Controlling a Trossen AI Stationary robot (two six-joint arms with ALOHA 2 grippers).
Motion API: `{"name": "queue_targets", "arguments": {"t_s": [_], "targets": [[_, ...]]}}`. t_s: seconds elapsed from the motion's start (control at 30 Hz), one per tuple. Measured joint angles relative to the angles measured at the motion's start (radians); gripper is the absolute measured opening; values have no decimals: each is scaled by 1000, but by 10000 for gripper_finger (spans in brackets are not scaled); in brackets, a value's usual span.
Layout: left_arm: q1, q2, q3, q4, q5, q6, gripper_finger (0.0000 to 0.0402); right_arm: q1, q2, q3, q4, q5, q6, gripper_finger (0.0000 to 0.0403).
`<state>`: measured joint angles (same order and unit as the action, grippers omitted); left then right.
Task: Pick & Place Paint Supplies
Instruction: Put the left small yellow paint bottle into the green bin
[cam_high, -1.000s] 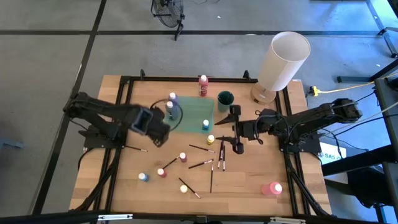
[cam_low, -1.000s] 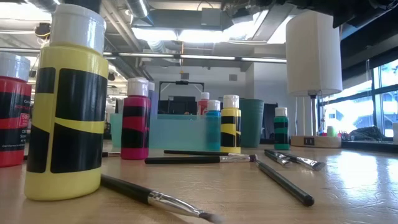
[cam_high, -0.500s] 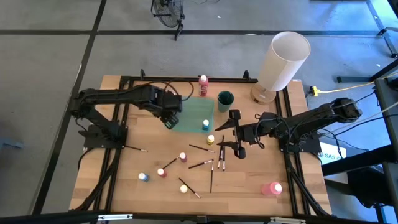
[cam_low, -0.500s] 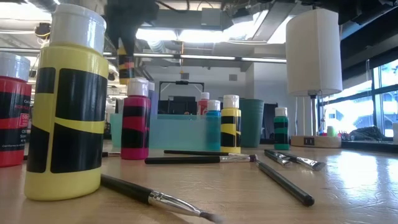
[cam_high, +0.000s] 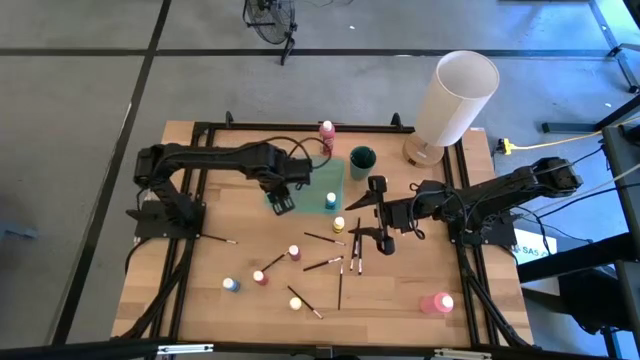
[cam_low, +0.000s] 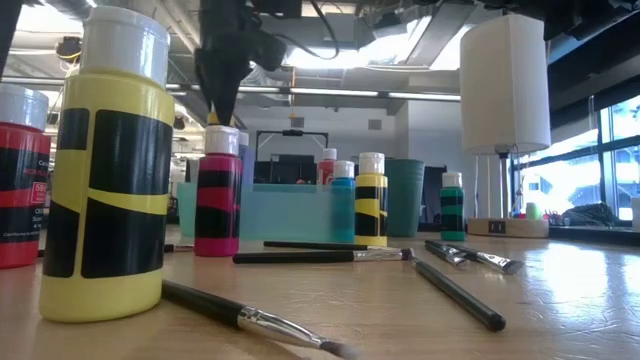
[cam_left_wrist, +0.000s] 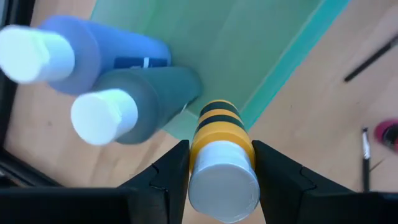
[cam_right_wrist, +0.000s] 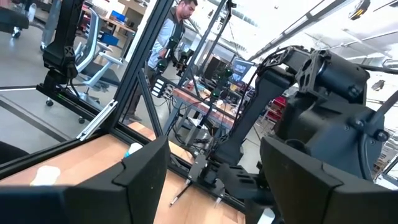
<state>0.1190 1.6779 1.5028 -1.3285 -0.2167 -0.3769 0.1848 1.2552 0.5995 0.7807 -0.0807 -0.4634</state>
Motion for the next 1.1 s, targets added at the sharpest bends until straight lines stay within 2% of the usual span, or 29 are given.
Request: {"name": "queue_targets", "arguments": {"t_s": [0.1, 0.2, 0.4, 0.53, 0.73, 0.9, 1.1], "targets": [[1, -1, 0, -1, -1, 75, 146, -1, 0, 0, 0, 2, -16, 257], [1, -10, 0, -6, 0, 63, 146, -1, 0, 0, -1, 2, -19, 257], [27, -6, 0, -10, 16, -225, 149, -1, 0, 0, -8, 2, -20, 257], [30, -3, -13, -17, 33, -323, 150, -1, 0, 0, -12, 2, -20, 257], [26, -2, -88, 11, 46, -370, 145, -1, 0, 0, -14, 2, -20, 257], [32, -1, -171, 110, 79, -386, 154, -1, 0, 0, -15, 1, -20, 257], [47, -2, -186, 162, 81, -366, 147, -1, 0, 0, -15, -1, -20, 257]]}}
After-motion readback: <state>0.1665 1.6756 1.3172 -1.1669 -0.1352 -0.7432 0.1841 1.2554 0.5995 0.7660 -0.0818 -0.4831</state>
